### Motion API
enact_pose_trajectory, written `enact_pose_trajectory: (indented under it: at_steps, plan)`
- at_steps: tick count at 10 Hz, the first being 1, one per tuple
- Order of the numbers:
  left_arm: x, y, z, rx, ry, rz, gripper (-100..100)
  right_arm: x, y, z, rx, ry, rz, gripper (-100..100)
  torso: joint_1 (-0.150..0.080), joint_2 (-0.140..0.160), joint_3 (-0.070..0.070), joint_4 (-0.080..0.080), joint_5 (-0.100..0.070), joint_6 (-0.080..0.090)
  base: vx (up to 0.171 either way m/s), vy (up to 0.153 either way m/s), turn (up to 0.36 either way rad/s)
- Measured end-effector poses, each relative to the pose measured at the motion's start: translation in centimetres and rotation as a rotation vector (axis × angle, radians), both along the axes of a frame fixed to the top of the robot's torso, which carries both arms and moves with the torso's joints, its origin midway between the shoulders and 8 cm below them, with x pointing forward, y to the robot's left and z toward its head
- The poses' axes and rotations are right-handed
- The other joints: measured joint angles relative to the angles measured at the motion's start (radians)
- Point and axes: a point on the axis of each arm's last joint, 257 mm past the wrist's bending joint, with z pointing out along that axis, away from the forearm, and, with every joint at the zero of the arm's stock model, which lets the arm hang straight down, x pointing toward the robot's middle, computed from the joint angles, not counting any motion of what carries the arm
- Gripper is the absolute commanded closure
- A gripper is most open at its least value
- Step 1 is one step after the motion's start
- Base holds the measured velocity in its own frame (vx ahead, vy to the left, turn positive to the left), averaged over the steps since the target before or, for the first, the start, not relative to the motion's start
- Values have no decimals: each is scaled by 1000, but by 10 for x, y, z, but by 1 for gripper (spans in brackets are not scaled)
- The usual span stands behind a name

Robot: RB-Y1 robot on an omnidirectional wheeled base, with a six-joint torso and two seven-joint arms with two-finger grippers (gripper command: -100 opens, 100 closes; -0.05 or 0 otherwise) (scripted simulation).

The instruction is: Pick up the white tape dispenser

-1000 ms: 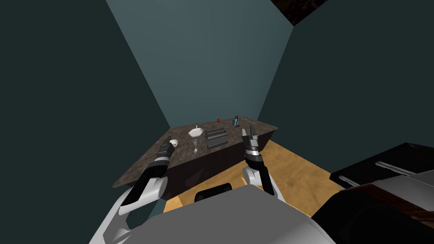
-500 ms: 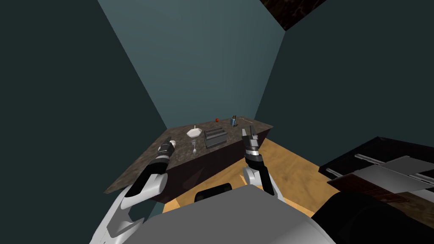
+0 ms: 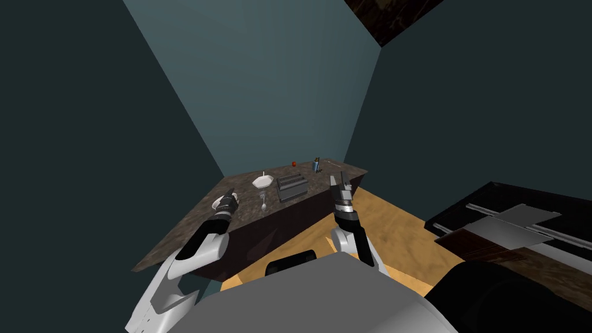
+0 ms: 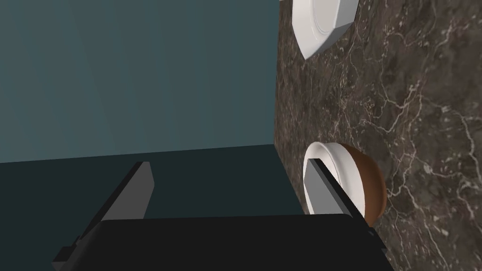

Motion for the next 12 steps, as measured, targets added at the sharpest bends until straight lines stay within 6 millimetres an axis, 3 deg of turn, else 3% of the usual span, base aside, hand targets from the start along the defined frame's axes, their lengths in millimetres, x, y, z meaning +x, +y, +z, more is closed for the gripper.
enact_pose_trajectory:
  at_steps: [12]
  plan:
    - [5, 24, -70, -142, 266, 69, -100, 0, 0, 0, 0, 0, 0, 0, -3, -2, -1, 0, -1, 0, 5, -25, -59]
